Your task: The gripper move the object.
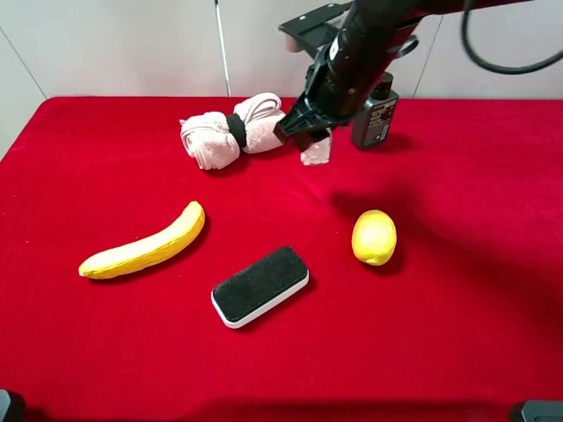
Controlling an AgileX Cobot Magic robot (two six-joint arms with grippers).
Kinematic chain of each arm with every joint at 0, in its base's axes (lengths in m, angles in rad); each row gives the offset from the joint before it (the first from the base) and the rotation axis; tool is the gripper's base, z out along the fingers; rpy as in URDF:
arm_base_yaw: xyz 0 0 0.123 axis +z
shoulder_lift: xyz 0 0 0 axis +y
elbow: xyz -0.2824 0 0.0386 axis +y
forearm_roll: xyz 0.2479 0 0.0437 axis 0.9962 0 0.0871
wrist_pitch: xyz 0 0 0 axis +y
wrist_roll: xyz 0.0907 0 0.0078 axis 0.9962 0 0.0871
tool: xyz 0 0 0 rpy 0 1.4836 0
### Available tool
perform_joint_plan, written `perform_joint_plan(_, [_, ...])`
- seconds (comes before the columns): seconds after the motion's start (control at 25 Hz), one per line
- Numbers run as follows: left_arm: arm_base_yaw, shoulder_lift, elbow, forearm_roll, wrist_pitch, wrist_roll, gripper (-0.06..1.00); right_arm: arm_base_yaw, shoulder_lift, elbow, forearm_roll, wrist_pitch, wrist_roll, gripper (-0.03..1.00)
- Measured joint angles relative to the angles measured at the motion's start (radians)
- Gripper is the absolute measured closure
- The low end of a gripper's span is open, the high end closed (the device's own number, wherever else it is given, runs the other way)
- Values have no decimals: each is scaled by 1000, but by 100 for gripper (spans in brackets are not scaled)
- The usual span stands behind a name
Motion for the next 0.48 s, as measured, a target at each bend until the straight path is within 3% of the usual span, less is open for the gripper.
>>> perform_joint_plan(0.48, [0,0,0,0,0,0,7,23,169,-93,50,-3,-4,63])
